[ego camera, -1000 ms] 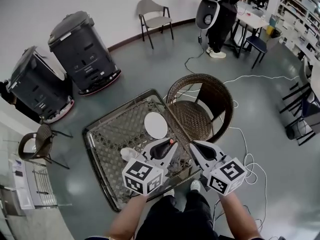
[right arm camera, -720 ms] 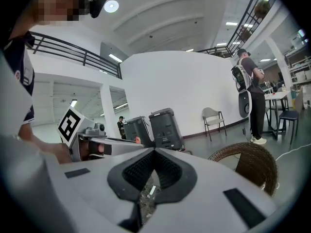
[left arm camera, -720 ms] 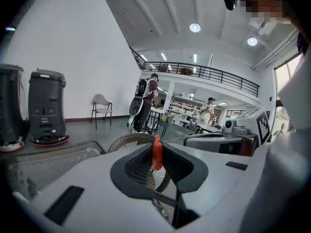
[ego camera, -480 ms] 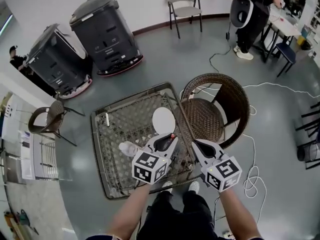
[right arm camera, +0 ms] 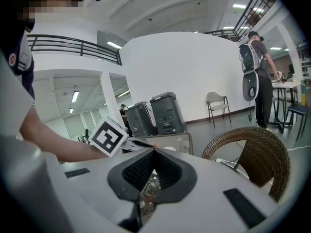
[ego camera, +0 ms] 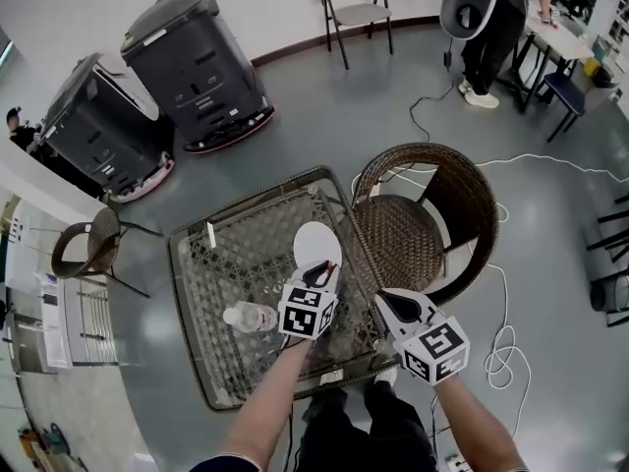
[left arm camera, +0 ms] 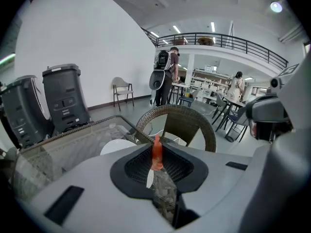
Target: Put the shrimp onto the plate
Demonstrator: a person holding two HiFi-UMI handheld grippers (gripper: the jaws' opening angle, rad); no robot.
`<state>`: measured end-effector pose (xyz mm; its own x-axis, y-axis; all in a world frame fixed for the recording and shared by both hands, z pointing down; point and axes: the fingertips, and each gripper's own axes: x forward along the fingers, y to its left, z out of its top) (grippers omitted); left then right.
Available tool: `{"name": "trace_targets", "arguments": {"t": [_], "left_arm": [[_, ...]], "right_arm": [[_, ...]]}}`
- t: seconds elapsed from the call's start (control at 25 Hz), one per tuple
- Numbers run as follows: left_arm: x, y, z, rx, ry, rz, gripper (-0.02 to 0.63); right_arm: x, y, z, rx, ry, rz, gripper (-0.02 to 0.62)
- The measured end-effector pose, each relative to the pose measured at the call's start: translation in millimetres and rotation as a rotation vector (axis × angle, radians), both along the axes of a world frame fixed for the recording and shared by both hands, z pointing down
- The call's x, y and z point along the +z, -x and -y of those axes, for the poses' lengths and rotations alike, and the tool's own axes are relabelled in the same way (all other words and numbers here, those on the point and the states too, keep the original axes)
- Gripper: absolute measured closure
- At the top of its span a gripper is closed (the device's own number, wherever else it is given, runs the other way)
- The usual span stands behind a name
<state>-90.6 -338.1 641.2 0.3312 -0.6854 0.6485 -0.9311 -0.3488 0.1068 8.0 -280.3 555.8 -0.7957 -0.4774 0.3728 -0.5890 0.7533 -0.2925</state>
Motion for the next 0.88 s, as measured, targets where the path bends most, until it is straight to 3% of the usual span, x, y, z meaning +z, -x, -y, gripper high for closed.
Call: {"name": "trace_targets", "arguments": {"t": [0.44, 0.72, 0.88], "left_arm": [[71.2, 32.6, 42.7, 0.111, 0.126, 0.305, 0.543], [97.1, 39.2, 48.7, 0.191, 0.236, 0.417, 0.543], [109.0, 38.4, 45.5, 0.21, 0.287, 0.414, 0.543]], "right_arm": [[26.4, -11.5, 0.3, 0.063, 0.066, -0.01, 0.589], [34.0, -21.9, -1.9, 0.112, 0.104, -0.003, 0.589], [36.7, -28.3, -2.9, 0.139, 0.114, 0.004, 0.589]]}}
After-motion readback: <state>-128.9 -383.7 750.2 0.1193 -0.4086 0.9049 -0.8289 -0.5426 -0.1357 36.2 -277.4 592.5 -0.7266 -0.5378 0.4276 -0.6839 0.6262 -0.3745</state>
